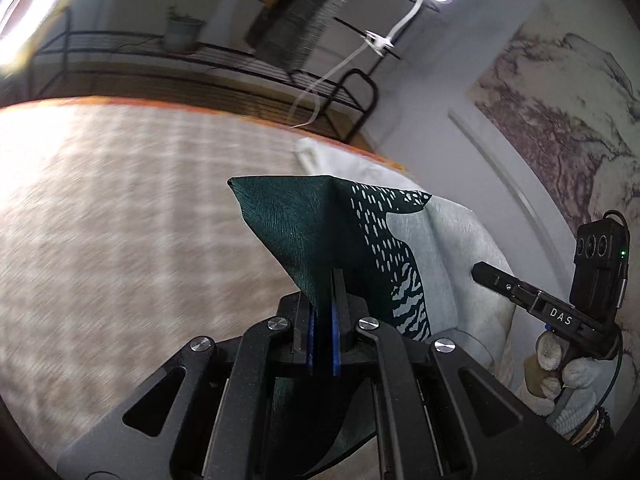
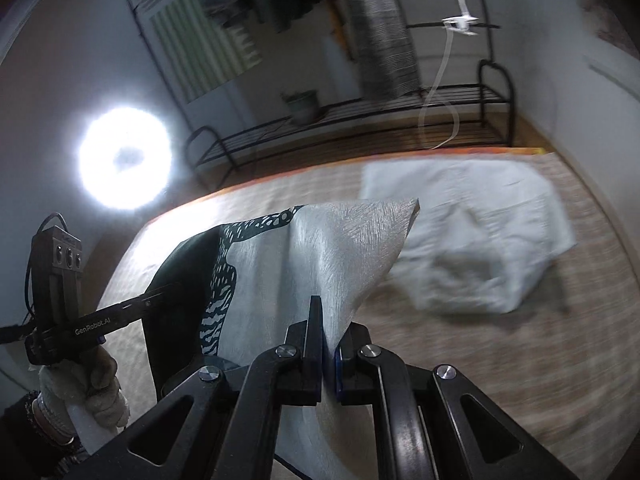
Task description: Fold small clothes
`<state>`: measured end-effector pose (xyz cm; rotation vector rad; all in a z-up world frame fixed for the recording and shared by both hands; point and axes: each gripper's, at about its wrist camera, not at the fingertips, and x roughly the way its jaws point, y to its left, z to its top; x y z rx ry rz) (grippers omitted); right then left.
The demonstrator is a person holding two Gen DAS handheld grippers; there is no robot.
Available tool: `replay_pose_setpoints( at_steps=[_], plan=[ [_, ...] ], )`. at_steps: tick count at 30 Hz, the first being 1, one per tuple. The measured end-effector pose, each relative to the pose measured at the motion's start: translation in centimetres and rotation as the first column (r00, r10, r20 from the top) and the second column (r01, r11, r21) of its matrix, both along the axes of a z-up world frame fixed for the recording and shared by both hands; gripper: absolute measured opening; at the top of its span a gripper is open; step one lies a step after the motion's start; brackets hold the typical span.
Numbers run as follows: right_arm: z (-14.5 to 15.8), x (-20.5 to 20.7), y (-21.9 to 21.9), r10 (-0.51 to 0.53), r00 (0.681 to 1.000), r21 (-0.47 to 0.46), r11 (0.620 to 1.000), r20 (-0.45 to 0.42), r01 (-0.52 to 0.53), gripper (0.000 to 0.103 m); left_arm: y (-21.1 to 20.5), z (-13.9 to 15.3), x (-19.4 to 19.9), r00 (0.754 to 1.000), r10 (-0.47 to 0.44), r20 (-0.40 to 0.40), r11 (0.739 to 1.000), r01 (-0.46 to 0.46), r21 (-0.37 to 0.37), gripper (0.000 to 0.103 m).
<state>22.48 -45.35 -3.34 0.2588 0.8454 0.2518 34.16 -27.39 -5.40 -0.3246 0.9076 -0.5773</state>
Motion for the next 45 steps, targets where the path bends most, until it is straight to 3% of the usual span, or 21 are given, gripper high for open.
replay_pose_setpoints(
  at_steps=[11, 20, 30, 34, 39, 45],
  plan=[
    [0.2, 6.1, -11.1, -0.118, 0.992, -0.070, 0.990, 0.033, 0.120, 0.001, -12.0, 0.3, 8.3, 0.995, -0.070, 0.064, 0.996, 0.067, 0.052, 0.003],
    [-0.9, 11.9, -15.2, -0.148, 0.987, -0.149, 0.977, 0.058, 0.155, 0.001, -17.2, -1.1, 13.4, 0.992, -0.074, 0.100, 0.993, 0.063, 0.101, 0.003],
    [-5.1, 15.6, -16.5, -0.161, 0.987, -0.155, 0.975, 0.015, 0.162, 0.001, -18.7, -4.0, 15.5, 0.993, -0.065, 0.096, 0.983, 0.048, 0.175, 0.003],
    [-6.0, 16.3, -16.2, -0.162, 0.987, -0.200, 0.967, -0.001, 0.158, 0.003, -18.7, -4.6, 15.6, 0.994, -0.048, 0.095, 0.978, 0.027, 0.204, 0.004],
    [-6.2, 16.4, -16.6, -0.235, 0.972, -0.300, 0.928, -0.012, 0.221, 0.019, -18.1, -4.3, 15.5, 0.996, -0.026, 0.089, 0.974, 0.005, 0.225, 0.005],
    [-4.4, 14.8, -17.0, -0.255, 0.967, -0.303, 0.921, 0.014, 0.247, 0.021, -17.0, -2.5, 14.1, 0.993, -0.019, 0.113, 0.973, -0.008, 0.232, 0.005]
  ],
)
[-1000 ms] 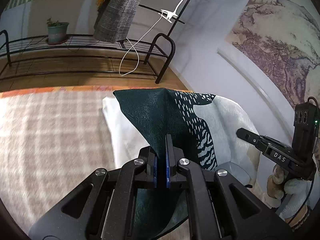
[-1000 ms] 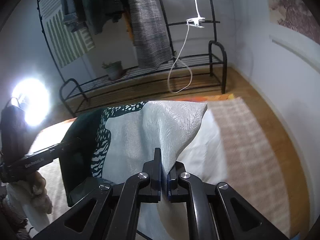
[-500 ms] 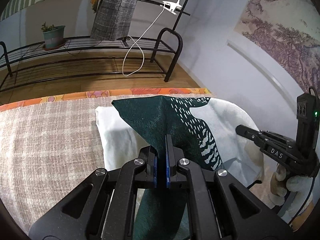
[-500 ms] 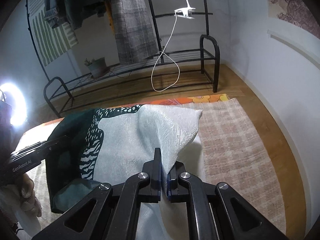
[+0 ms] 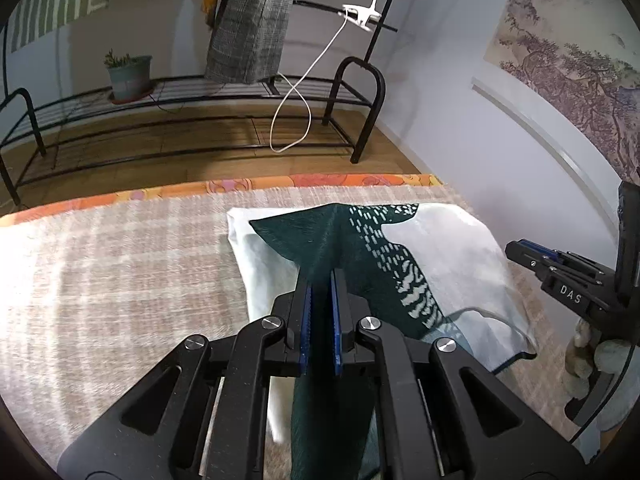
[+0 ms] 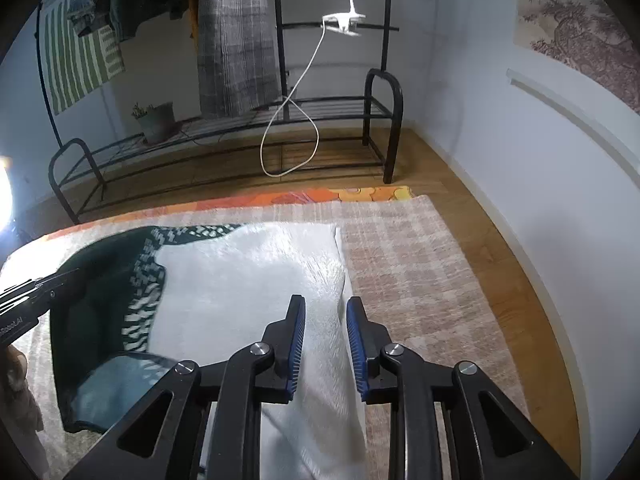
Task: Fold small clothes
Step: 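Lay the folded bundle down and open both tools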
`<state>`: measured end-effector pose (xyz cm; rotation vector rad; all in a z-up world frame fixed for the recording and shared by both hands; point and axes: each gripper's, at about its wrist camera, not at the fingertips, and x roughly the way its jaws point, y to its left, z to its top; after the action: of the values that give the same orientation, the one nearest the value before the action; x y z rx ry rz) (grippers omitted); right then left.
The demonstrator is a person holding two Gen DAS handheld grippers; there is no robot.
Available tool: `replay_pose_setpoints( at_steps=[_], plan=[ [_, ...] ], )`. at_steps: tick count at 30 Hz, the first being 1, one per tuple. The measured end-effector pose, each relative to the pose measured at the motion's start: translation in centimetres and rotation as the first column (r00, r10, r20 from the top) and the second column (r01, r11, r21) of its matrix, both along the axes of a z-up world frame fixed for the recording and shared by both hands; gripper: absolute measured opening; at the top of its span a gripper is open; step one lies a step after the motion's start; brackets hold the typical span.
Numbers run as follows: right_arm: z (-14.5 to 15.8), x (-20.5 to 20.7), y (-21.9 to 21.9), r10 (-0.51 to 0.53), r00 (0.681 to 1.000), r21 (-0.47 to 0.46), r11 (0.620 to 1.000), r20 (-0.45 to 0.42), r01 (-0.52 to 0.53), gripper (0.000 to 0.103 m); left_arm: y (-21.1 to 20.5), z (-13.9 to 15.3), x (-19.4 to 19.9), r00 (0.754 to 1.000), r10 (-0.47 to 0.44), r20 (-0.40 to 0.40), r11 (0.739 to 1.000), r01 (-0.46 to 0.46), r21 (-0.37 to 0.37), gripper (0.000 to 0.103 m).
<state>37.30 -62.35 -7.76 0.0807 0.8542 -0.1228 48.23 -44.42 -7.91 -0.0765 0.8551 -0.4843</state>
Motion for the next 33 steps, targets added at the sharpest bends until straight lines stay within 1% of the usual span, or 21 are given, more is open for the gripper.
replay_pose_setpoints(
  at_steps=[10, 19, 26, 29, 30, 32, 33],
  plan=[
    [5.1, -3.7, 2.2, 0.007, 0.999, 0.004, 1.000, 0.051, -0.007, 0.021, 2.6, 4.6, -5.1, 0.999, -0.014, 0.050, 1.000, 0.014, -0.005, 0.005],
    [10.0, -9.2, 5.6, 0.015, 0.995, 0.010, 1.000, 0.101, -0.016, 0.021, 5.6, 10.1, -12.0, 0.989, -0.046, 0.141, 0.999, 0.045, 0.012, 0.005],
    [13.4, -13.9, 9.0, 0.011, 0.990, 0.010, 1.000, 0.143, -0.013, 0.021, 9.3, 14.5, -17.3, 0.977, -0.065, 0.201, 0.998, 0.068, -0.004, 0.005],
    [14.3, -16.0, 10.2, -0.006, 0.988, 0.022, 1.000, 0.153, 0.003, 0.021, 11.1, 15.4, -19.5, 0.976, -0.068, 0.208, 0.997, 0.073, -0.016, 0.005],
    [14.5, -16.8, 10.7, -0.014, 0.987, 0.036, 0.999, 0.157, 0.008, 0.023, 11.6, 15.5, -20.1, 0.975, -0.069, 0.210, 0.997, 0.074, -0.016, 0.005],
    [14.8, -18.3, 11.5, -0.023, 0.986, 0.052, 0.999, 0.163, 0.014, 0.025, 12.6, 15.7, -21.6, 0.973, -0.072, 0.219, 0.997, 0.075, -0.009, 0.005],
    [14.8, -19.1, 12.2, -0.024, 0.986, 0.046, 0.999, 0.166, 0.017, 0.025, 13.3, 15.8, -22.6, 0.972, -0.073, 0.222, 0.997, 0.076, -0.005, 0.005]
  ],
)
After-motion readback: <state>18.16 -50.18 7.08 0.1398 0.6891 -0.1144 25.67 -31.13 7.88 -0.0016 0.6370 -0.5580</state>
